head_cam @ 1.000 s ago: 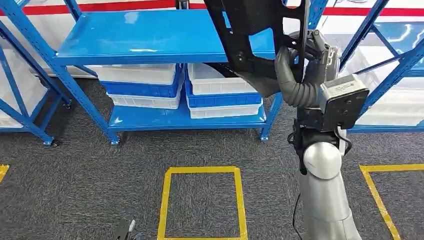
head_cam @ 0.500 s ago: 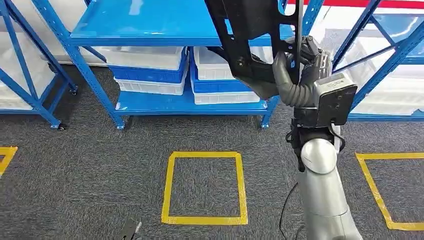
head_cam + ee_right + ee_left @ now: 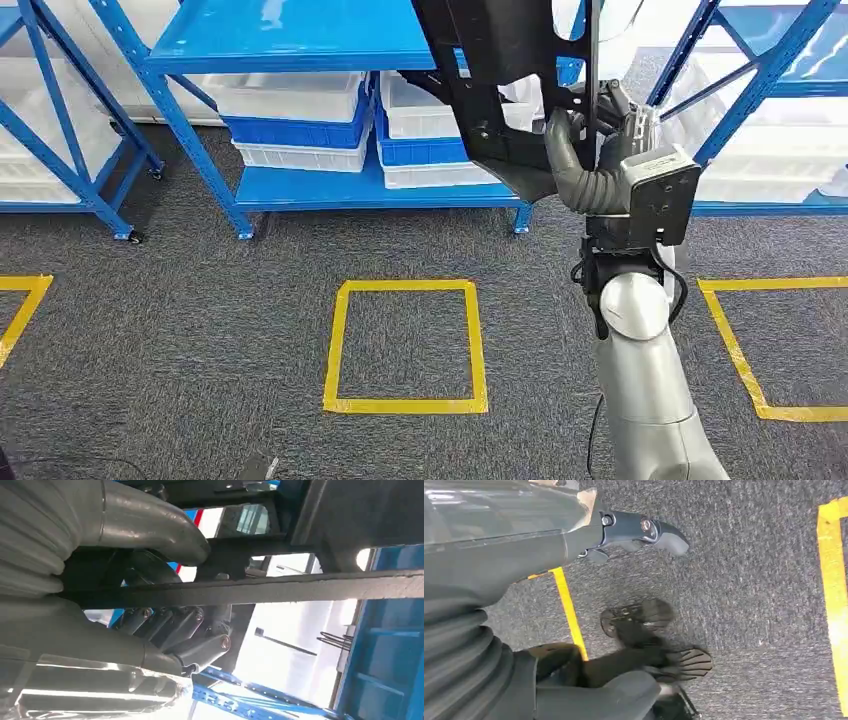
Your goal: Take the parts from the cabinet and place them on the table.
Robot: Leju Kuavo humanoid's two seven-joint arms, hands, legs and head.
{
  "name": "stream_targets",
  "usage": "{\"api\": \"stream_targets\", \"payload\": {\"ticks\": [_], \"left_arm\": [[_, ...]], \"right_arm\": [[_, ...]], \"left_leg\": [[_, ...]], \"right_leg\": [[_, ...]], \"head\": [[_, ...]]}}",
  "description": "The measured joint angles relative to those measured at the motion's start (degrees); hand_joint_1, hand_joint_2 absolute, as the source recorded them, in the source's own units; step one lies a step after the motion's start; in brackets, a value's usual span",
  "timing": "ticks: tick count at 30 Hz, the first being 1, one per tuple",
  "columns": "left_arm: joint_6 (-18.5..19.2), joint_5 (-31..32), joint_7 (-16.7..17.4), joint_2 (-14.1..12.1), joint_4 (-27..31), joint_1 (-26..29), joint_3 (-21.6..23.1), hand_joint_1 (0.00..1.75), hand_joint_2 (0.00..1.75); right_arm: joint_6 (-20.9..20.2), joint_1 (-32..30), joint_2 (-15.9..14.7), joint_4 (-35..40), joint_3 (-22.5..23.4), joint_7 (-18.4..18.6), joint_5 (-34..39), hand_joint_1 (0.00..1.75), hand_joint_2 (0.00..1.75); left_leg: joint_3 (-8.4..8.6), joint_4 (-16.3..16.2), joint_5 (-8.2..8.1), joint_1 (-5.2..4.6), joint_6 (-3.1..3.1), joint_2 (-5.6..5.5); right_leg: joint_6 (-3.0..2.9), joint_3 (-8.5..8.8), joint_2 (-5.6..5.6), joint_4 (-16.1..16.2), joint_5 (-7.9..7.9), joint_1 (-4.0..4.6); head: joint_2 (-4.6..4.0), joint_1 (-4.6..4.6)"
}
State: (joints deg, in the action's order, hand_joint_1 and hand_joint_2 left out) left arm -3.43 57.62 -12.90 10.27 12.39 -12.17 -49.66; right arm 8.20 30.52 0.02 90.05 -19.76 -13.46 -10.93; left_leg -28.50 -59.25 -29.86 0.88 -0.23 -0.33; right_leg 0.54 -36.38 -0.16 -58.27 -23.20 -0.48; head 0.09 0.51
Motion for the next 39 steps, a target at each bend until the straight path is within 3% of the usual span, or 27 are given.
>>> {"api": "stream_targets", "payload": {"ticks": [1, 3, 16, 21, 22, 23, 24, 25, 26, 27, 28, 29, 30, 31, 32, 33, 34, 35, 36, 37, 38, 39], "left_arm": [[0.0, 0.0, 0.0, 0.0, 0.0, -0.2, 0.0, 0.0, 1.75], [0.0, -0.1, 0.0, 0.0, 0.0, -0.3, 0.0, 0.0, 1.75], [0.0, -0.1, 0.0, 0.0, 0.0, -0.3, 0.0, 0.0, 1.75], [0.1, -0.1, 0.0, 0.0, -0.1, 0.0, 0.0, 0.0, 1.75], [0.1, -0.1, 0.0, 0.0, -0.1, 0.0, 0.0, 0.0, 1.75], [0.1, -0.3, 0.0, -0.1, -0.1, -0.1, -0.1, 0.0, 1.75], [0.1, -0.4, 0.0, -0.1, -0.1, -0.1, -0.1, 0.0, 1.75], [0.1, -0.4, -0.1, 0.0, -0.1, 0.0, -0.1, 0.0, 1.75], [0.2, -0.5, -0.1, 0.0, -0.1, 0.0, -0.1, 0.0, 1.75], [0.5, -0.8, -0.1, 0.0, -0.1, 0.0, -0.2, 0.0, 1.75], [0.5, -1.3, -0.5, -0.2, -0.1, 0.0, -0.4, 0.0, 1.75], [0.5, -1.9, -1.0, -0.5, -0.1, 0.6, -0.8, 0.0, 1.75], [0.6, -2.1, -1.0, -0.8, -0.1, 0.8, -1.1, 0.0, 1.75], [0.7, -2.2, -1.0, -0.9, -0.1, 0.8, -1.3, 0.0, 1.75], [0.7, -2.2, -1.0, -1.2, 0.0, 0.8, -1.3, 0.0, 1.75], [0.6, -2.2, -1.1, -1.2, 0.0, 0.7, -1.3, 0.0, 1.75], [0.7, -2.2, -1.1, -1.2, 0.0, 0.7, -1.3, 0.0, 1.75], [0.7, -2.2, -1.1, -1.2, 0.0, 0.7, -1.3, 0.0, 1.75], [0.7, -2.2, -1.1, -1.1, -0.1, 0.8, -1.3, 0.0, 1.75], [0.7, -2.2, -1.1, -0.9, -0.1, 0.8, -1.3, 0.0, 1.75], [0.7, -2.2, -1.1, -1.0, -0.1, 0.8, -1.4, 0.0, 1.75], [0.6, -2.3, -1.1, -1.0, -0.1, 0.8, -1.4, 0.0, 1.75]], "right_arm": [[0.0, 0.0, 0.0, 0.0, 0.1, -0.1, 0.0, 1.75, 1.75], [0.0, 0.2, 0.0, -0.2, 0.1, -0.1, 0.0, 1.75, 1.75], [0.0, 0.2, 0.0, -0.2, 0.1, -0.1, 0.0, 1.75, 1.75], [-0.1, 0.2, -0.1, -0.3, 0.1, -0.2, 0.0, 1.75, 1.75], [-0.1, 0.2, -0.2, -0.3, 0.2, -0.3, 0.0, 1.75, 1.75], [-0.2, 0.3, -0.3, -0.6, 0.4, -0.4, 0.1, 1.75, 1.75], [-0.2, 0.3, -0.3, -0.6, 0.4, -0.4, 0.1, 1.75, 1.75], [-0.3, 0.4, -0.4, -1.0, 0.4, -0.4, 0.2, 1.75, 1.75], [-0.5, 0.4, -0.4, -1.2, 0.4, -0.4, 0.2, 1.75, 1.75], [-1.0, 0.8, -0.3, -1.7, 0.4, -0.4, 0.2, 1.75, 1.75], [-1.2, 1.8, -0.2, -2.0, 0.3, -0.4, 0.2, 1.75, 1.75], [-1.5, 2.5, 0.1, -2.9, 0.3, -0.6, 0.9, 1.75, 1.75], [-1.7, 2.9, 0.6, -3.5, 0.2, -0.6, 0.9, 1.75, 1.75], [-1.7, 2.9, 0.7, -4.3, 0.2, -0.6, 0.9, 1.75, 1.75], [-1.7, 2.9, 0.8, -4.3, 0.2, -0.6, 0.9, 1.75, 1.75], [-1.7, 3.0, 0.8, -4.3, 0.2, -0.6, 0.9, 1.75, 1.75], [-1.7, 3.2, 0.8, -4.4, 0.2, -0.7, 0.9, 1.75, 1.75], [-1.7, 3.3, 0.9, -4.4, 0.2, -0.7, 1.0, 1.75, 1.75], [-1.7, 3.3, 0.9, -4.5, 0.2, -0.7, 0.9, 1.75, 1.75], [-1.7, 3.4, 0.7, -4.6, 0.2, -0.7, 0.9, 1.75, 1.75], [-1.7, 3.5, 0.7, -4.6, 0.2, -0.7, 1.0, 1.75, 1.75], [-1.7, 3.6, 0.7, -4.7, 0.2, -0.7, 1.0, 1.75, 1.75]], "left_leg": [[0.9, 1.6, -1.14, -0.07, 0.26, -0.01], [0.01, 1.4, -0.46, -0.61, 1.1, -0.05], [-0.01, 1.4, -0.41, -0.62, 1.14, -0.05], [-1.0, 2.1, 0.81, -0.18, 1.99, 0.32], [-1.15, 2.1, 1.25, -0.06, 2.22, 0.73], [-2.63, 2.1, 2.67, -0.21, 3.24, 0.7], [-3.06, 2.1, 3.06, -0.21, 3.19, 0.74], [-5.86, 2.0, 5.26, -0.21, 3.08, 0.91], [-6.82, 2.0, 5.99, -0.2, 2.95, 0.99], [-9.75, 1.7, 8.27, 0.16, 2.05, 1.08], [-10.99, 1.3, 9.8, -0.17, 0.93, 0.91], [-11.54, 2.3, 12.12, 0.07, -0.1, 0.88], [-14.7, -8.3, -0.47, 0.3, -0.77, 0.49], [-5.22, -7.5, 2.35, 0.18, 0.39, 0.21], [-0.49, -2.1, 0.26, -0.07, 1.0, -0.09], [1.74, 2.1, -1.09, -0.21, 1.1, 0.02], [1.47, 2.4, -1.22, -0.5, 1.12, 0.0], [1.23, 2.4, -0.83, -0.77, 1.51, -0.01], [0.41, 2.9, 0.15, -0.79, 1.94, 0.13], [0.09, 3.4, 1.26, -0.14, 2.28, 0.75], [-0.72, 3.6, 2.1, -0.27, 3.0, 0.6], [-1.8, 3.5, 3.0, -0.26, 2.99, 0.79]], "right_leg": [[0.53, -0.27, -0.13, 0.0, 0.62, -0.09], [1.36, -0.58, -0.19, 0.3, 1.85, -0.26], [1.37, -0.58, -0.19, 0.3, 1.89, -0.24], [1.97, -1.25, -0.09, 0.4, 2.16, 0.38], [1.77, -1.45, -0.11, -0.1, 1.39, -0.2], [0.73, -3.52, 0.02, -3.9, -3.65, -0.22], [0.59, -4.16, 0.04, -5.6, -5.06, -0.3], [1.33, -6.39, 0.05, -17.2, -9.85, -0.58], [2.07, -6.07, 0.04, -18.9, -9.14, -0.73], [4.25, 1.42, 0.03, -11.2, -4.28, -1.42], [2.77, 10.28, 0.49, 1.8, -8.51, -0.43], [0.59, 7.61, 0.13, 1.1, -6.65, -0.9], [-1.43, 5.19, -0.06, 1.0, -3.72, -0.8], [-1.05, -0.4, 0.01, 0.5, 0.7, 0.11], [-0.74, -0.71, 0.04, 0.4, 1.11, 0.27], [-0.48, -0.76, -0.06, 0.3, 1.54, 0.49], [0.14, -0.91, -0.17, 0.6, 2.28, 0.38], [0.5, -0.98, -0.24, 0.9, 2.91, 0.08], [1.03, -1.11, -0.15, 1.2, 3.7, 0.36], [1.08, -1.75, -0.14, 0.7, 3.01, 0.25], [0.53, -2.99, 0.05, -0.9, 0.22, 0.41], [0.02, -4.21, 0.05, -4.4, -3.45, 0.25]], "head": [[0.0, -0.11], [0.0, -0.05], [0.0, -0.05], [0.0, -0.22], [0.0, 0.01], [0.0, -0.46], [0.0, -0.55], [0.0, -0.77], [0.0, -0.79], [0.0, -0.77], [0.0, -1.21], [0.0, -0.86], [0.0, -0.09], [0.0, 0.04], [0.0, -0.03], [0.0, -0.07], [0.0, -0.14], [0.0, 0.04], [0.0, -0.05], [0.0, -0.01], [0.0, -0.07], [0.0, -0.57]]}}
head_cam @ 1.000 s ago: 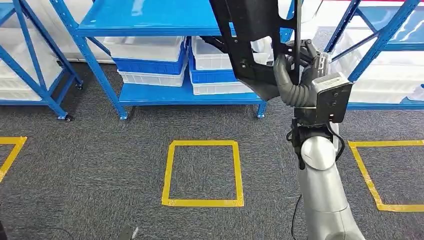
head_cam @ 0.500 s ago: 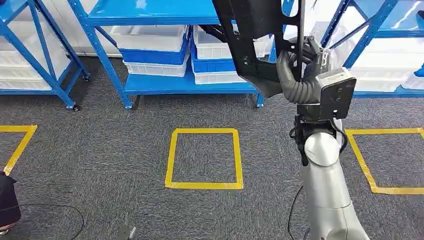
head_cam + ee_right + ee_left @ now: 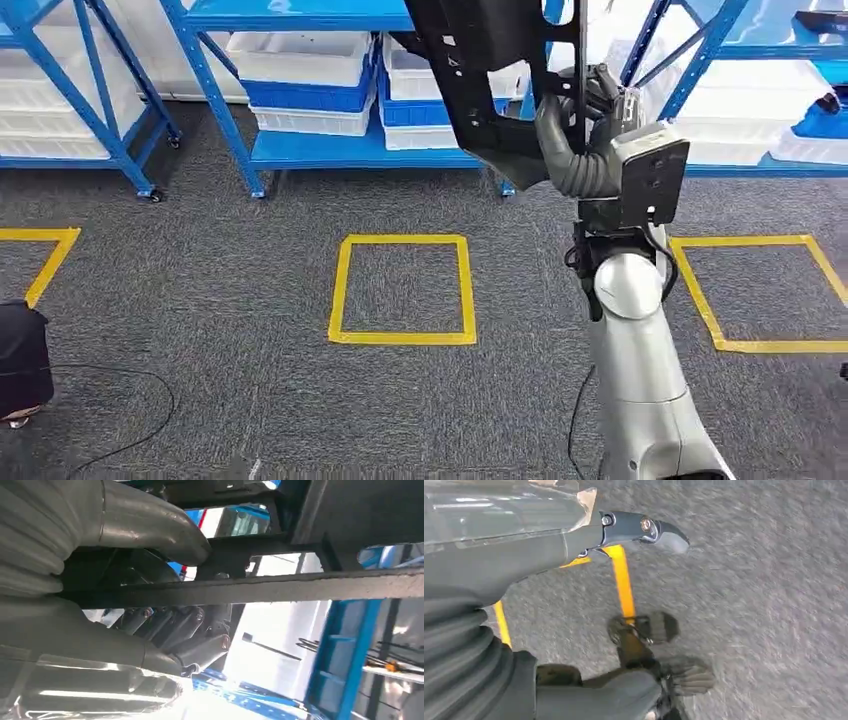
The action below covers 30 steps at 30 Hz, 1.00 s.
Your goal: Take the parts from the cabinet and place them on the table.
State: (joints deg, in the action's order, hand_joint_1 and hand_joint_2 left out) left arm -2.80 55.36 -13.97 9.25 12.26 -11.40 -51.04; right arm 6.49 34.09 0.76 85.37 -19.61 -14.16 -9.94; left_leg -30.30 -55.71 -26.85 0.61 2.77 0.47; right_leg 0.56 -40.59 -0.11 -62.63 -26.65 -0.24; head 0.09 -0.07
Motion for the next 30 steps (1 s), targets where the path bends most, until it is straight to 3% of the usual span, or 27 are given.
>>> {"api": "stream_targets", "payload": {"ticks": [1, 2, 3, 4, 5, 6, 7, 8, 9, 12, 13, 14, 15, 16, 17, 18, 19, 20, 21, 22, 23, 24, 25, 27, 28, 29, 30], "left_arm": [[0.0, 0.0, 0.0, 0.0, 0.0, 0.0, 0.0, 0.0, 1.75], [0.0, 0.0, 0.0, 0.1, 0.0, 0.0, 0.0, 0.0, 1.75], [0.0, 0.0, 0.0, 0.1, 0.0, 0.0, 0.0, 0.0, 1.75], [0.0, 0.0, 0.0, 0.1, 0.0, 0.0, 0.0, 0.0, 1.75], [0.3, -0.2, -0.2, 0.1, 0.0, 0.0, 0.0, 0.0, 1.75], [0.5, -0.7, -0.4, 0.1, 0.0, 0.0, -0.1, 0.0, 1.75], [0.9, -1.2, -0.7, 0.1, 0.0, 0.0, -0.4, 0.0, 1.75], [1.0, -1.4, -1.1, 0.0, 0.0, 0.0, -0.6, 0.0, 1.75], [1.0, -1.4, -1.4, 0.0, 0.0, 0.1, -0.8, 0.0, 1.75], [1.1, -1.3, -1.9, -0.1, 0.0, 0.3, -1.0, 0.0, 1.75], [1.3, -1.3, -2.1, -0.1, 0.0, 0.5, -1.0, 0.0, 1.75], [1.5, -1.3, -2.3, -0.1, 0.0, 0.6, -1.0, 0.0, 1.75], [1.6, -1.3, -2.4, -0.1, 0.0, 0.7, -1.0, 0.0, 1.75], [1.6, -1.3, -2.8, -0.1, 0.0, 0.7, -1.0, 0.0, 1.75], [1.6, -1.3, -3.1, 0.0, 0.0, 0.7, -1.0, 0.0, 1.75], [1.7, -1.4, -3.2, 0.0, 0.0, 0.7, -1.0, 0.0, 1.75], [1.8, -1.4, -3.3, 0.0, 0.0, 0.7, -1.0, 0.0, 1.75], [1.8, -1.5, -3.3, 0.0, 0.0, 0.7, -1.0, 0.0, 1.75], [2.1, -1.6, -3.4, -0.1, 0.0, 0.7, -1.0, 0.0, 1.75], [2.2, -1.6, -3.5, -0.1, 0.0, 0.7, -1.0, 0.0, 1.75], [2.2, -1.7, -3.6, -0.3, 0.1, 0.6, -1.0, 0.0, 1.75], [2.3, -1.8, -3.6, -0.5, 0.1, 0.5, -1.0, 0.0, 1.75], [2.3, -1.9, -3.7, -0.4, 0.1, 0.3, -1.0, 0.0, 1.75], [2.5, -1.9, -3.8, -0.4, 0.1, 0.3, -1.0, 0.0, 1.75], [2.5, -1.9, -3.8, -0.4, 0.1, 0.3, -1.0, 0.0, 1.75], [2.7, -1.9, -3.8, -0.3, 0.1, 0.2, -1.0, 0.0, 1.75], [2.8, -1.9, -3.8, -0.3, 0.1, 0.2, -1.0, 0.0, 1.75]], "right_arm": [[0.0, 0.0, 0.0, 0.0, -0.1, 0.0, 0.0, 1.75, 1.75], [0.0, 0.0, -0.1, -0.2, -0.1, 0.0, 0.0, 1.75, 1.75], [0.0, 0.0, -0.2, -0.3, -0.1, 0.0, 0.0, 1.75, 1.75], [0.0, 0.0, -0.2, -0.4, -0.1, 0.0, 0.0, 1.75, 1.75], [-0.1, 0.0, -0.2, -0.5, -0.1, 0.0, 0.0, 1.75, 1.75], [-0.2, 0.0, -0.2, -0.6, -0.1, 0.0, 0.0, 1.75, 1.75], [-0.3, 0.2, -0.2, -0.7, -0.2, 0.0, 0.0, 1.75, 1.75], [-0.3, 0.4, -0.1, -0.7, -0.3, 0.0, 0.0, 1.75, 1.75], [-0.3, 0.7, 0.2, -0.8, -0.5, 0.0, 0.0, 1.75, 1.75], [-0.3, 1.1, 0.4, -1.3, -0.7, 0.1, 0.3, 1.75, 1.75], [-0.3, 1.0, 0.4, -1.5, -0.7, 0.3, 0.3, 1.75, 1.75], [-0.2, 1.0, 0.5, -1.7, -0.8, 0.5, 0.3, 1.75, 1.75], [-0.1, 1.0, 0.8, -1.7, -0.8, 0.7, 0.2, 1.75, 1.75], [0.1, 1.0, 1.0, -1.7, -0.8, 0.8, 0.2, 1.75, 1.75], [0.1, 1.0, 1.1, -1.7, -0.8, 0.8, 0.2, 1.75, 1.75], [0.2, 1.0, 1.2, -1.8, -0.8, 0.9, 0.2, 1.75, 1.75], [0.2, 0.8, 1.3, -1.9, -0.8, 0.9, 0.2, 1.75, 1.75], [0.2, 0.7, 1.4, -1.9, -0.8, 0.9, 0.1, 1.75, 1.75], [0.4, 0.7, 1.4, -1.9, -0.8, 0.9, 0.0, 1.75, 1.75], [0.6, 0.6, 1.5, -1.9, -0.8, 0.9, -0.2, 1.75, 1.75], [0.8, 0.6, 1.6, -1.9, -0.8, 0.8, -0.3, 1.75, 1.75], [0.9, 0.6, 1.7, -1.9, -0.7, 0.7, -0.3, 1.75, 1.75], [1.1, 0.6, 1.7, -1.9, -0.7, 0.5, -0.3, 1.75, 1.75], [1.4, 0.4, 2.0, -1.9, -0.7, -0.1, -0.5, 1.75, 1.75], [1.7, 0.4, 2.0, -1.9, -0.7, -0.3, -0.9, 1.75, 1.75], [1.8, 0.3, 2.0, -1.9, -0.7, -0.6, -1.4, 1.75, 1.75], [1.9, 0.2, 2.0, -1.9, -0.6, -0.7, -1.6, 1.75, 1.75]], "left_leg": [[-0.98, 0.0, 0.81, 0.0, -0.04, 0.03], [-2.15, -0.2, 1.68, -0.01, -0.13, 0.1], [-3.16, -0.2, 2.41, 0.0, -0.22, 0.24], [-4.24, -0.3, 3.22, 0.04, -0.38, 0.34], [-5.2, -0.4, 3.91, 0.13, -0.64, 0.37], [-6.21, -0.6, 4.55, 0.28, -0.96, 0.38], [-7.06, -1.0, 5.12, 0.46, -1.37, 0.36], [-7.71, -1.4, 5.48, 0.24, -1.9, 0.34], [-8.16, -1.8, 6.02, 0.1, -2.27, 0.31], [-9.19, -1.6, 8.22, -0.04, -2.66, 0.13], [-9.86, -1.9, 7.87, 0.33, -3.01, 0.1], [-10.59, -3.1, 5.42, 0.4, -3.26, -0.01], [-11.5, -6.1, 1.75, 0.44, -3.37, -0.04], [-12.66, -10.4, -1.53, 0.44, -3.52, -0.1], [-13.74, -15.0, -3.8, 0.44, -3.6, -0.09], [-14.46, -18.8, -4.36, 0.44, -3.55, -0.08], [-14.35, -20.6, -3.17, 0.42, -3.35, -0.09], [-13.05, -20.0, -0.81, 0.38, -2.94, -0.1], [-10.57, -17.1, 1.22, 0.23, -2.38, -0.17], [-7.08, -12.6, 2.01, 0.03, -1.7, -0.35], [-3.83, -7.8, 0.68, -0.32, -0.85, -0.66], [-0.52, -3.3, -1.95, -0.48, -0.24, -0.57], [-0.16, -2.0, -2.19, -0.79, -0.58, -0.57], [-0.46, -1.7, -1.83, -1.26, -0.26, -0.55], [-0.37, -0.8, -0.98, -0.97, -0.08, -0.45], [-0.27, -0.2, -0.1, -0.54, -0.22, -0.04], [-0.68, 0.0, 0.3, -0.5, 0.06, -0.02]], "right_leg": [[-0.16, -0.82, 0.0, -4.2, -3.05, -0.19], [0.1, -1.7, 0.0, -9.3, -5.25, -0.39], [0.77, -2.0, 0.0, -12.8, -5.43, -0.57], [1.79, -1.42, 0.0, -14.4, -4.02, -0.75], [2.78, 0.18, -0.01, -13.5, -1.95, -0.99], [3.55, 3.05, -0.01, -10.3, -0.11, -1.24], [3.7, 6.93, -0.02, -5.3, 0.25, -1.52], [3.43, 10.91, 0.02, 0.4, -2.12, -1.68], [2.46, 14.25, 0.46, 5.6, -4.46, -0.54], [1.53, 12.57, 0.49, 4.9, -4.09, -0.69], [0.65, 11.61, 0.25, 4.8, -3.56, -1.58], [-0.05, 11.16, 0.14, 4.6, -3.1, -1.34], [-1.05, 10.32, 0.09, 4.5, -2.46, -1.2], [-1.51, 9.48, 0.09, 4.6, -1.94, -0.96], [-1.73, 8.7, 0.08, 4.6, -1.28, -0.63], [-1.9, 7.92, 0.07, 4.5, -0.65, -0.34], [-1.94, 7.23, 0.07, 4.5, -0.09, -0.06], [-2.02, 6.46, 0.08, 4.5, 0.55, 0.25], [-2.02, 5.81, 0.16, 4.5, 1.09, 0.54], [-1.97, 5.37, 0.26, 4.5, 1.52, 0.73], [-1.96, 5.26, 0.29, 4.5, 1.85, 0.65], [-1.51, 5.08, 0.28, 4.5, 2.17, 0.84], [-1.25, 5.08, 0.03, 4.5, 2.35, 0.56], [-0.32, 5.0, -0.05, 4.7, 3.0, 0.25], [0.07, 4.86, 0.0, 4.8, 3.24, 0.66], [0.13, 3.73, 0.0, 3.7, 2.35, 0.35], [0.05, 2.91, 0.05, 1.4, 0.41, 0.37]], "head": [[0.0, -0.15], [0.0, -0.15], [0.0, -0.33], [0.0, -0.35], [0.0, -0.31], [0.0, -0.33], [0.0, -0.33], [0.0, -0.41], [0.0, -0.55], [0.0, -0.28], [0.0, -0.22], [0.0, 0.16], [0.0, 0.26], [0.0, 0.5], [0.0, 0.48], [0.0, 0.48], [0.0, 0.53], [0.0, 0.5], [0.0, 0.55], [0.0, 0.52], [0.0, 0.5], [0.0, 0.28], [0.0, 0.33], [0.0, 0.57], [0.0, 0.5], [0.0, 0.53], [0.0, 0.33]]}}
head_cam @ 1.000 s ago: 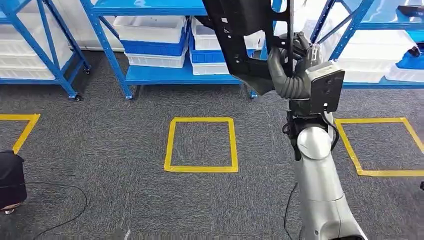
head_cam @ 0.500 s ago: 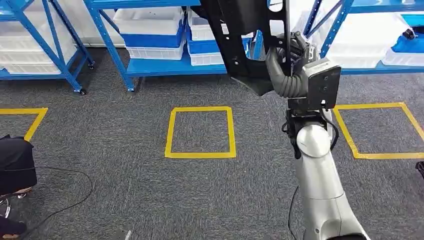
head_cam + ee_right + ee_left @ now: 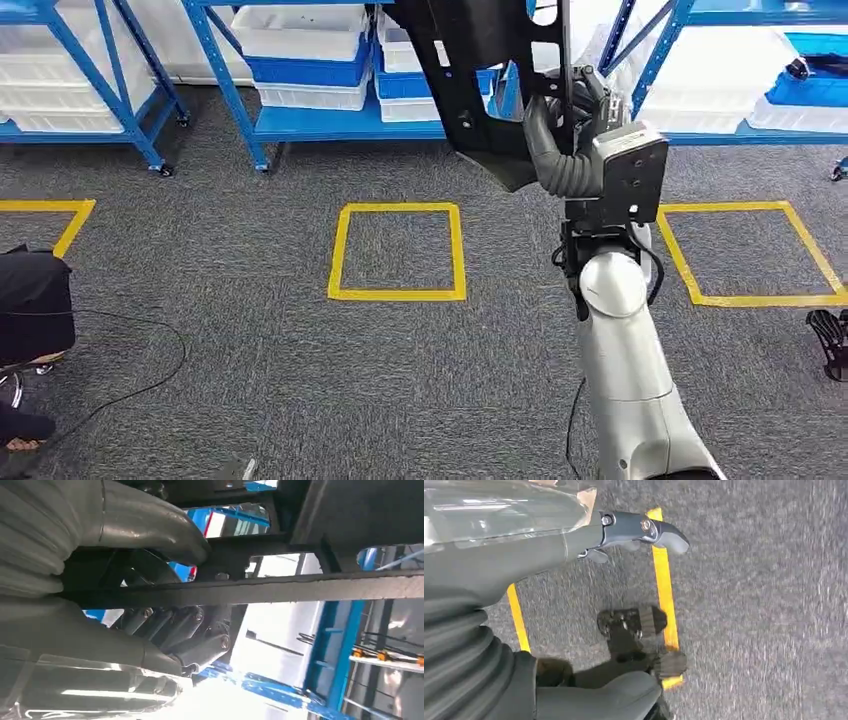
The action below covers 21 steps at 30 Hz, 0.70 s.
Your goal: Take the parts from the cabinet and place them on the table.
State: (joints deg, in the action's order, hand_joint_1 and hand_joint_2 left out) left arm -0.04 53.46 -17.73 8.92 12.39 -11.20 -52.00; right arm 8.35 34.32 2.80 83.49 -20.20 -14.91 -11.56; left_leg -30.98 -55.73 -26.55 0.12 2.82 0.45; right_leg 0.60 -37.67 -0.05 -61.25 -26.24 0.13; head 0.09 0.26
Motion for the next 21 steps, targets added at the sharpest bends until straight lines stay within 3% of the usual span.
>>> {"api": "stream_targets", "payload": {"ticks": [2, 3, 4, 5, 7, 8, 9, 10, 12, 13, 15, 18, 19, 20, 21], "left_arm": [[0.1, 0.0, 0.1, 0.0, 0.0, -0.1, 0.0, 0.0, 1.75], [0.2, -0.1, 0.2, 0.0, 0.0, -0.1, 0.0, 0.0, 1.75], [0.2, -0.1, 0.3, 0.1, 0.0, 0.0, 0.0, 0.0, 1.75], [0.3, -0.2, 0.3, 0.1, 0.0, 0.0, 0.0, 0.0, 1.75], [0.4, -0.5, 0.3, 0.1, 0.0, 0.0, 0.0, 0.0, 1.75], [0.4, -0.5, 0.3, 0.1, 0.0, -0.1, 0.0, 0.0, 1.75], [0.4, -0.5, 0.3, 0.0, 0.0, -0.1, 0.0, 0.0, 1.75], [0.4, -0.6, 0.3, 0.0, 0.0, -0.1, 0.0, 0.0, 1.75], [0.4, -0.7, 0.3, 0.0, 0.0, 0.0, 0.0, 0.0, 1.75], [0.4, -0.8, 0.3, 0.0, 0.0, 0.1, 0.0, 0.0, 1.75], [0.4, -1.1, 0.3, -0.1, 0.0, 0.1, 0.0, 0.0, 1.75], [0.5, -1.2, 0.3, 0.0, 0.0, 0.1, 0.0, 0.0, 1.75], [0.6, -1.2, 0.3, 0.0, 0.0, 0.1, 0.0, 0.0, 1.75], [0.6, -1.2, 0.3, 0.0, 0.0, 0.2, 0.0, 0.0, 1.75], [0.6, -1.2, 0.3, 0.0, 0.0, 0.2, 0.0, 0.0, 1.75]], "right_arm": [[0.0, -0.3, 0.0, 0.0, 0.1, -0.3, -1.0, 1.75, 1.75], [0.0, -0.6, 0.0, 0.0, 0.2, -0.3, -1.6, 1.75, 1.75], [0.0, -0.9, 0.0, 0.0, 0.2, -0.3, -2.3, 1.75, 1.75], [0.1, -1.1, 0.0, -0.1, 0.2, -0.3, -2.7, 1.75, 1.75], [0.2, -1.1, 0.1, -0.2, 0.2, -0.3, -3.6, 1.75, 1.75], [0.2, -1.0, 0.1, -0.2, 0.2, -0.3, -3.9, 1.75, 1.75], [0.2, -0.9, 0.1, -0.3, 0.2, -0.3, -4.1, 1.75, 1.75], [0.3, -0.9, 0.3, -0.3, 0.2, -0.3, -4.2, 1.75, 1.75], [0.5, -1.0, 0.3, -0.5, 0.2, -0.2, -4.5, 1.75, 1.75], [0.6, -0.9, 0.5, -0.6, 0.3, -0.2, -4.7, 1.75, 1.75], [0.7, -0.6, 1.0, -0.7, 0.3, -0.1, -4.7, 1.75, 1.75], [0.7, -0.2, 1.2, -0.9, 0.3, -0.1, -4.8, 1.75, 1.75], [0.7, -0.3, 1.2, -1.0, 0.3, 0.0, -4.8, 1.75, 1.75], [0.7, -0.3, 1.2, -1.2, 0.3, 0.1, -4.8, 1.75, 1.75], [0.7, -0.2, 1.2, -1.3, 0.3, 0.1, -4.8, 1.75, 1.75]], "left_leg": [[-0.93, -0.1, 0.71, 0.07, -0.01, 0.06], [-1.46, -0.1, 1.01, 0.07, -0.1, 0.12], [-1.97, -0.2, 1.31, 0.18, -0.3, -0.06], [-2.29, -0.3, 1.54, 0.31, -0.55, -0.13], [-2.83, -0.8, 1.79, 0.7, -1.02, -0.65], [-3.11, -1.3, 1.73, 0.72, -1.34, -0.79], [-3.77, -1.7, 1.73, 0.35, -1.87, -0.98], [-3.99, -1.9, 1.99, 0.37, -2.24, -1.33], [-4.26, -1.5, 2.62, 0.59, -2.88, -1.76], [-4.41, -1.6, 2.72, 0.67, -3.08, -1.93], [-5.73, -4.6, -0.07, 0.94, -3.52, -1.05], [-11.82, -18.3, -6.61, 1.01, -3.96, -0.83], [-12.93, -20.7, -6.99, 1.01, -3.93, -0.81], [-12.52, -20.1, -6.04, 1.0, -3.75, -0.78], [-10.8, -17.0, -4.17, 0.98, -3.5, -0.66]], "right_leg": [[-0.19, -3.16, 0.01, -8.5, -4.33, -0.42], [0.08, -4.6, 0.01, -12.6, -5.9, -0.73], [0.66, -4.78, 0.01, -14.1, -6.34, -0.96], [1.25, -3.34, 0.01, -12.6, -5.82, -1.24], [2.8, 2.75, 0.04, -3.0, -2.97, -1.97], [3.42, 5.94, 0.88, 2.3, -1.96, -2.44], [2.99, 6.86, 1.84, 3.2, -2.63, -1.94], [2.2, 6.15, 1.47, 3.2, -2.17, -1.83], [1.67, 5.93, 1.02, 2.7, -1.97, -1.51], [1.32, 5.87, 0.75, 2.9, -1.75, -1.81], [0.38, 5.78, 0.24, 3.0, -1.36, -2.05], [-0.44, 5.4, -0.69, 3.0, -1.21, -1.47], [-0.44, 5.3, -1.03, 3.0, -1.2, -1.33], [-0.45, 5.28, -1.29, 3.0, -1.2, -1.22], [-0.45, 5.31, -1.58, 3.0, -1.2, -1.14]], "head": [[0.0, -0.5], [0.0, -0.48], [0.0, -0.57], [0.0, -0.54], [0.0, -0.57], [0.0, -0.63], [0.0, -0.83], [0.0, -0.63], [0.0, -0.72], [0.0, -0.7], [0.0, -0.24], [0.0, 0.11], [0.0, 0.11], [0.0, 0.11], [0.0, 0.18]]}}
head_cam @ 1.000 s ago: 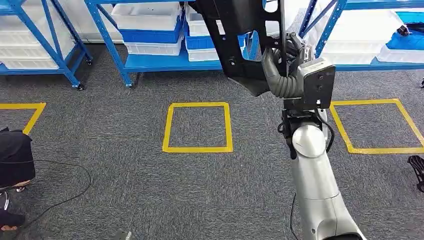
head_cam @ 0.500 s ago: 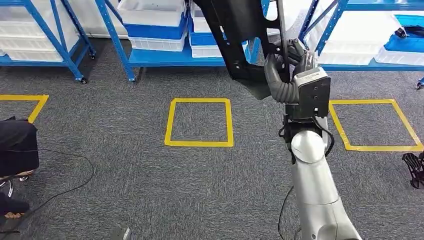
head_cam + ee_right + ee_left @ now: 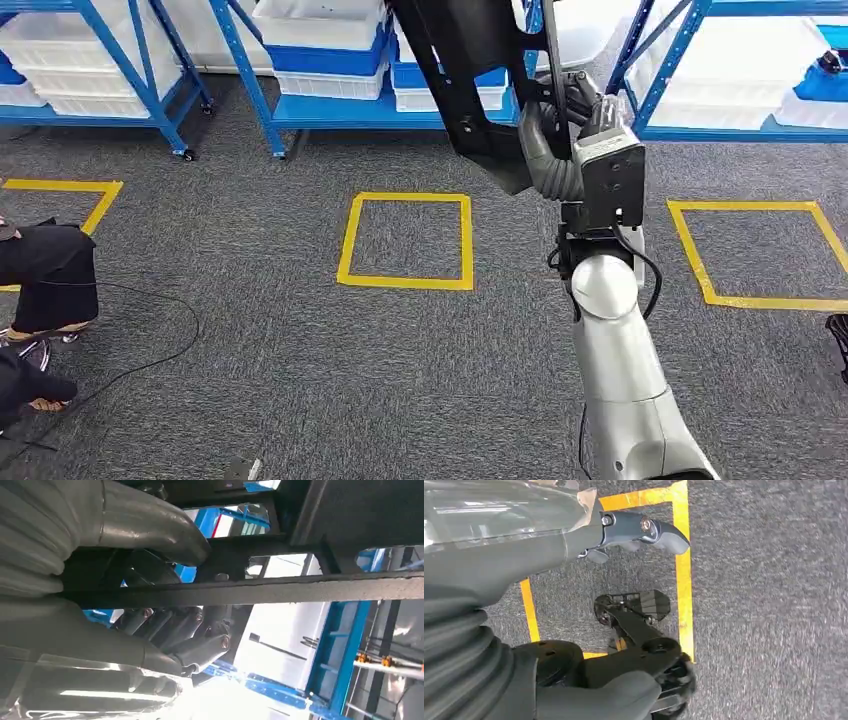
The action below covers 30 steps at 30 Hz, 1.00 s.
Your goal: Take the parts from the cabinet and place them on the table.
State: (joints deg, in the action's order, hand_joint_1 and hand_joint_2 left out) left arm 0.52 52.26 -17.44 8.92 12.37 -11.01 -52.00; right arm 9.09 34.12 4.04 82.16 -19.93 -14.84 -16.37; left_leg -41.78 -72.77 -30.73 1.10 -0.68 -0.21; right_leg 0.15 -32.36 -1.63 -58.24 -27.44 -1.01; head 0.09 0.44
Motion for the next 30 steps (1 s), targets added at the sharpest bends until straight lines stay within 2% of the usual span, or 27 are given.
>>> {"api": "stream_targets", "payload": {"ticks": [1, 2, 3, 4, 6, 7, 8, 9, 10, 12, 13, 14, 16, 17, 18, 19, 20, 22, 23, 24, 25, 27, 28, 29, 30], "left_arm": [[0.0, -0.1, 0.0, 0.0, 0.0, 0.0, 0.0, 0.0, 1.75], [0.0, -0.1, 0.0, 0.0, 0.0, -0.1, 0.0, 0.0, 1.75], [0.0, -0.1, 0.0, -0.1, 0.0, -0.1, 0.0, 0.0, 1.75], [0.0, -0.1, 0.0, -0.1, 0.0, -0.2, 0.0, 0.0, 1.75], [0.0, -0.1, 0.0, 0.0, 0.0, -0.3, 0.0, 0.0, 1.75], [0.0, -0.1, 0.0, 0.0, 0.0, -0.2, 0.0, 0.0, 1.75], [0.0, -0.1, 0.0, 0.1, 0.0, -0.3, 0.0, 0.0, 1.75], [0.0, -0.1, 0.0, 0.1, 0.0, -0.3, 0.0, 0.0, 1.75], [0.0, -0.1, 0.0, 0.1, 0.0, -0.3, 0.0, 0.0, 1.75], [0.0, -0.1, 0.0, 0.1, 0.0, -0.4, 0.0, 0.0, 1.75], [0.0, -0.1, 0.1, 0.1, 0.0, -0.4, 0.0, 0.0, 1.75], [0.0, -0.1, 0.1, 0.1, 0.0, -0.3, 0.0, 0.0, 1.75], [0.1, -0.1, 0.1, 0.2, 0.0, -0.3, 0.0, 0.0, 1.75], [0.1, -0.1, 0.1, 0.2, 0.0, -0.4, 0.0, 0.0, 1.75], [0.1, -0.1, 0.1, 0.3, 0.0, -0.4, 0.0, 0.0, 1.75], [0.1, -0.1, 0.1, 0.3, 0.0, -0.4, 0.0, 0.0, 1.75], [0.1, -0.1, 0.2, 0.3, 0.0, -0.4, 0.0, 0.0, 1.75], [0.1, -0.2, 0.4, 0.3, 0.0, -0.2, 0.0, 0.0, 1.75], [0.1, -0.2, 0.5, 0.0, 0.0, -0.2, 0.0, 0.0, 1.75], [0.2, -0.2, 0.6, 0.0, 0.0, -0.2, 0.0, 0.0, 1.75], [0.2, -0.2, 0.7, 0.1, 0.0, -0.2, 0.0, 0.0, 1.75], [0.2, -0.1, 1.1, 0.1, 0.0, -0.2, 0.1, 0.0, 1.75], [0.2, -0.1, 1.3, 0.1, 0.0, -0.1, 0.1, 0.0, 1.75], [0.2, -0.1, 1.6, 0.1, 0.0, -0.1, 0.1, 0.0, 1.75], [0.2, -0.1, 1.6, 0.0, 0.0, 0.0, 0.1, 0.0, 1.75]], "right_arm": [[0.0, 0.2, 0.1, 0.0, 0.0, 0.0, -0.1, 1.75, 1.75], [0.0, 0.5, 0.2, 0.0, 0.0, 0.0, -0.1, 1.75, 1.75], [0.0, 0.8, 0.3, -0.1, 0.0, 0.0, -0.1, 1.75, 1.75], [0.0, 1.2, 0.3, -0.1, 0.0, 0.0, -0.1, 1.75, 1.75], [0.0, 1.4, 0.3, -0.3, 0.0, 0.0, -0.1, 1.75, 1.75], [0.0, 1.5, 0.3, -0.4, 0.0, 0.1, -0.2, 1.75, 1.75], [0.0, 1.7, 0.3, -0.4, 0.0, 0.2, -0.2, 1.75, 1.75], [0.0, 1.9, 0.3, -0.5, 0.0, 0.2, -0.3, 1.75, 1.75], [0.0, 2.0, 0.2, -0.6, 0.0, 0.2, -0.4, 1.75, 1.75], [0.0, 2.0, -0.2, -0.9, 0.0, 0.4, -0.5, 1.75, 1.75], [0.0, 1.9, -0.3, -1.1, 0.0, 0.5, -0.6, 1.75, 1.75], [0.0, 1.8, -0.4, -1.3, 0.0, 0.6, -0.6, 1.75, 1.75], [0.0, 1.9, -0.4, -1.4, 0.0, 0.7, -0.6, 1.75, 1.75], [0.0, 1.9, -0.4, -1.4, 0.0, 0.7, -0.6, 1.75, 1.75], [0.0, 2.1, -0.5, -1.4, 0.0, 0.7, -0.6, 1.75, 1.75], [0.0, 2.2, -0.5, -1.4, 0.0, 0.7, -0.6, 1.75, 1.75], [0.1, 2.2, -0.5, -1.5, 0.0, 0.7, -0.7, 1.75, 1.75], [0.1, 2.2, -0.5, -1.5, 0.0, 1.1, -1.4, 1.75, 1.75], [0.2, 2.2, -0.5, -1.4, 0.0, 1.2, -1.8, 1.75, 1.75], [0.4, 2.4, -0.4, -1.4, 0.0, 1.6, -2.2, 1.75, 1.75], [0.4, 2.5, -0.4, -1.4, 0.1, 1.7, -2.4, 1.75, 1.75], [0.4, 2.6, -0.6, -0.9, 0.8, 3.0, -3.6, 1.75, 1.75], [0.2, 2.7, -0.7, -0.8, 1.2, 3.8, -4.0, 1.75, 1.75], [0.1, 2.8, -0.8, -0.6, 1.5, 4.5, -4.5, 1.75, 1.75], [0.0, 3.0, -0.9, -0.3, 1.7, 5.2, -5.1, 1.75, 1.75]], "left_leg": [[3.07, 5.5, 2.64, -0.02, 0.41, 0.34], [6.19, 11.1, 4.81, -0.17, 0.96, 1.51], [7.71, 13.9, 4.48, -0.64, 1.21, 3.0], [7.76, 14.6, 4.54, -0.95, 1.32, 2.87], [7.34, 14.5, 4.63, -1.17, 1.49, 2.01], [7.23, 14.7, 4.86, -1.23, 1.82, 1.61], [7.54, 15.4, 5.48, -0.56, 2.44, 1.3], [7.54, 15.6, 5.66, -0.67, 2.67, 1.05], [7.39, 15.6, 5.83, -0.63, 2.98, 0.67], [7.24, 15.6, 5.89, -0.64, 3.06, -0.32], [7.2, 15.6, 5.94, -0.64, 3.11, -0.82], [7.2, 15.5, 5.99, -0.64, 3.09, -1.36], [7.24, 15.5, 6.11, -0.64, 2.92, -2.48], [7.31, 15.4, 6.16, -0.64, 2.81, -3.14], [7.21, 15.4, 6.23, -0.58, 2.65, -3.47], [6.91, 15.2, 6.22, -0.95, 2.24, -4.02], [6.72, 15.3, 6.43, -0.85, 1.93, -4.17], [6.77, 15.9, 6.95, -0.55, 1.12, -4.8], [6.6, 15.8, 6.84, -0.6, 0.94, -4.81], [6.13, 14.9, 5.89, -0.74, 0.69, -2.9], [4.95, 12.1, 3.77, -0.6, 0.44, -1.44], [0.83, 2.7, -0.86, -0.08, -0.37, -0.48], [-0.8, -1.0, -2.1, 0.14, -0.72, -0.31], [-1.16, -1.9, -1.92, 0.42, -1.01, -0.11], [-0.1, 0.0, -0.63, 0.71, -1.25, 0.13]], "right_leg": [[0.01, 0.08, -0.32, 0.0, -0.01, 0.09], [0.04, 0.19, -0.52, 0.0, -0.02, 0.16], [0.08, 0.12, -0.83, 0.0, -0.04, 0.42], [0.11, -0.16, -1.13, -0.2, -0.05, 0.94], [0.22, -0.13, -2.06, 0.0, 0.02, 0.79], [0.46, -0.04, -2.51, 0.2, 0.13, 0.82], [0.85, -0.54, -2.13, -0.2, -0.44, 1.09], [0.8, -1.07, -0.75, -1.5, -1.4, 0.79], [0.37, -2.81, 0.6, -5.7, -3.57, 0.68], [0.18, -7.14, 1.19, -15.4, -7.25, 0.49], [0.45, -8.52, 1.28, -18.3, -7.9, 0.49], [0.85, -8.53, 1.36, -18.2, -7.45, 0.49], [1.84, -4.71, 1.6, -10.6, -3.94, 0.47], [2.13, -1.45, 2.33, -3.9, -1.38, 0.33], [1.92, 0.27, 4.23, 0.1, -0.54, 0.21], [1.5, 0.7, 3.95, 0.6, -0.28, 0.55], [1.26, 0.55, 3.53, 0.5, -0.18, 0.54], [0.68, 0.85, 2.98, 0.8, 0.17, 1.04], [-0.13, 0.97, 2.39, 1.7, 0.79, -0.48], [-0.44, 1.02, 1.95, 1.8, 1.02, -0.42], [-1.01, 0.94, 1.62, 1.8, 1.17, -0.5], [-1.0, 0.84, 0.57, 1.8, 1.16, -0.45], [-0.98, 0.74, 0.0, 1.8, 1.17, -0.46], [-0.93, 0.68, -0.55, 1.8, 1.2, -0.55], [-0.87, 0.65, -1.02, 1.8, 1.2, -0.71]], "head": [[0.0, -0.02], [0.0, 0.02], [0.0, 0.0], [0.0, -0.02], [0.0, -0.02], [0.0, 0.02], [0.0, -0.07], [0.0, -0.04], [0.0, -0.13], [0.0, -0.37], [0.0, -0.37], [0.0, -0.37], [0.0, -0.42], [0.0, -0.37], [0.0, -0.46], [0.0, -0.4], [0.0, -0.31], [0.0, -0.37], [0.0, -0.26], [0.0, -0.35], [0.0, 0.37], [0.0, 0.52], [0.0, 0.7], [0.0, 0.72], [0.0, 0.74]]}}
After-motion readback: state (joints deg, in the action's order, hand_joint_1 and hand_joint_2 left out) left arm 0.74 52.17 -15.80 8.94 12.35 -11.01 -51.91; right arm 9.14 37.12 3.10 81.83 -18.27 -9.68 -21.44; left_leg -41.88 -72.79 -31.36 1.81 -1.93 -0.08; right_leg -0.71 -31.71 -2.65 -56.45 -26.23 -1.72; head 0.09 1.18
